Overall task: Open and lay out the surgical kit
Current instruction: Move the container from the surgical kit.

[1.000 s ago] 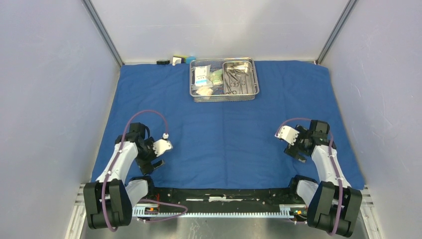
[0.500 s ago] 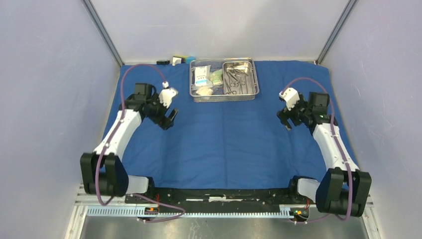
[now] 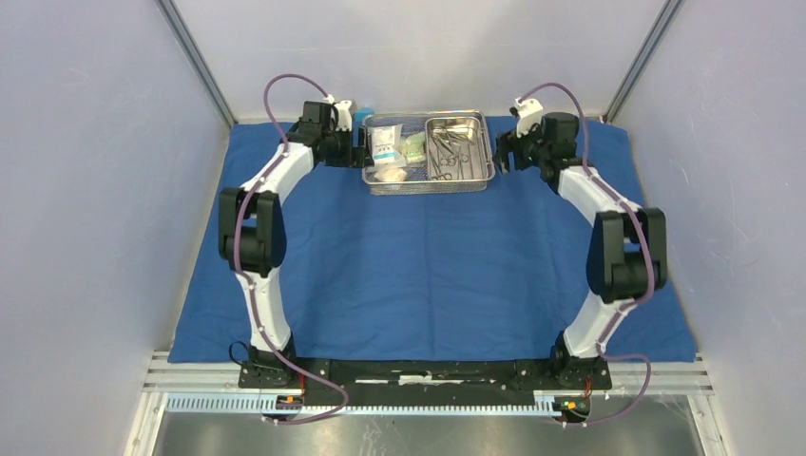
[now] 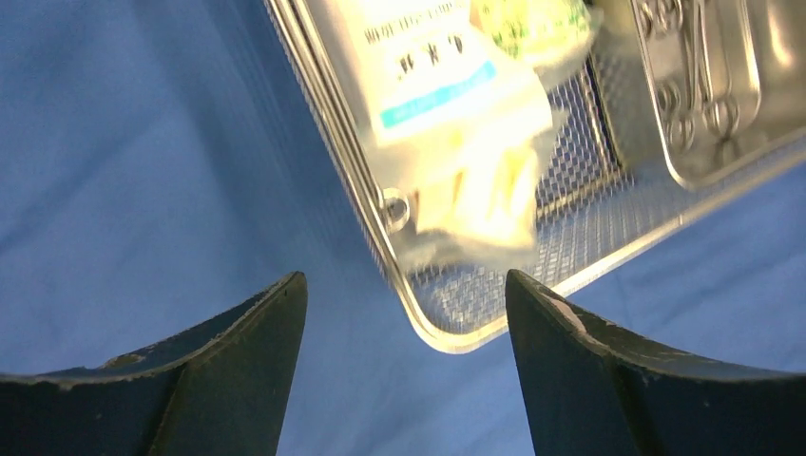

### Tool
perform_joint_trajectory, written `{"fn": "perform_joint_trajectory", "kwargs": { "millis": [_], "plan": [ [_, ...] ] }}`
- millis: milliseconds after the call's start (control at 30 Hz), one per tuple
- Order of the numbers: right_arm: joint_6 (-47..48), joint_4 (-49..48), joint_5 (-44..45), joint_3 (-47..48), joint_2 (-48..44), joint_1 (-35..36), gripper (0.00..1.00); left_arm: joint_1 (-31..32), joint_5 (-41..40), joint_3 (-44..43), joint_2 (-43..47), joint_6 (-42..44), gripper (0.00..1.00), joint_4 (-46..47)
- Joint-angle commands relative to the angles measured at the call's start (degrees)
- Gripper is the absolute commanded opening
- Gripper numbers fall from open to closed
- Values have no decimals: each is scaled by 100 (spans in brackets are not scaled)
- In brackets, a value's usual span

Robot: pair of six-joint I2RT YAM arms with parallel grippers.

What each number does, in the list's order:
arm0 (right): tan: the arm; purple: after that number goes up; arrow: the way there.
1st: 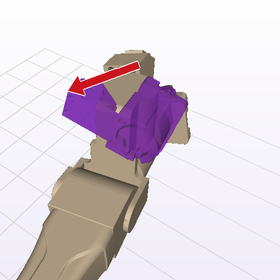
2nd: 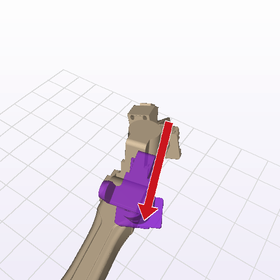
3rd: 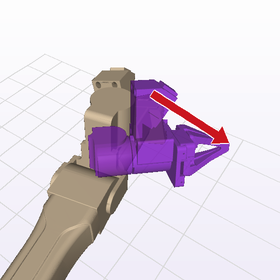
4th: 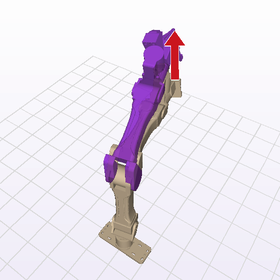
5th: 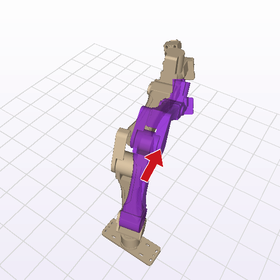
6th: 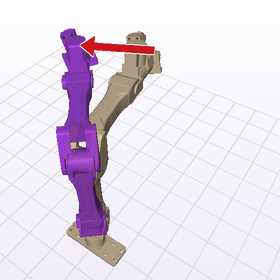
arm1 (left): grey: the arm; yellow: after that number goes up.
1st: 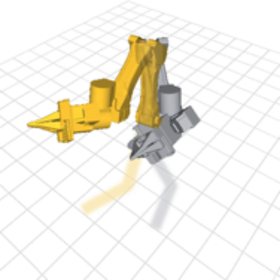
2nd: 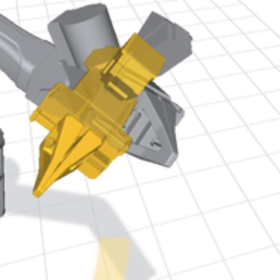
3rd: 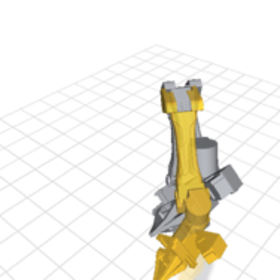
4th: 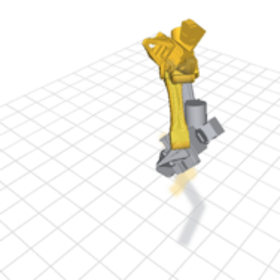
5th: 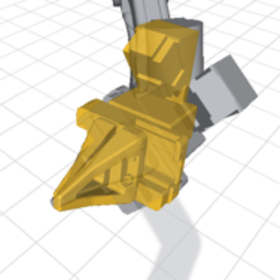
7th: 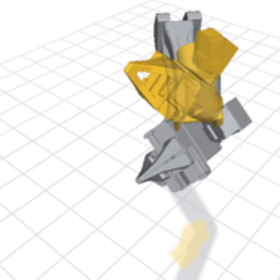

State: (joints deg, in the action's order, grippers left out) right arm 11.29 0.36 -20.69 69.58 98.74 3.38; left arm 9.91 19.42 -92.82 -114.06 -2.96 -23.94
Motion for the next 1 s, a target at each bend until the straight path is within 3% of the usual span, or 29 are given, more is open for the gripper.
{"fn": "perform_joint_trajectory", "kwargs": {
  "millis": [0, 167, 367, 967],
  "plan": [
    [-771, -299, 93, 1061, 925, 23, 80, 79, 96, -882, -720, -955, 81, 291],
    [-938, -172, -122, 1486, 1609, 19, 73, 124, 105, -1107, -1145, -1219, 76, 408],
    [-1109, -294, -435, 1407, 1905, 31, 66, 153, 215, -772, -1283, -1437, 71, 691],
    [-1480, -514, -914, 906, 1804, 231, 36, 169, 75, -115, -913, -1262, 31, 752]
  ]
}}
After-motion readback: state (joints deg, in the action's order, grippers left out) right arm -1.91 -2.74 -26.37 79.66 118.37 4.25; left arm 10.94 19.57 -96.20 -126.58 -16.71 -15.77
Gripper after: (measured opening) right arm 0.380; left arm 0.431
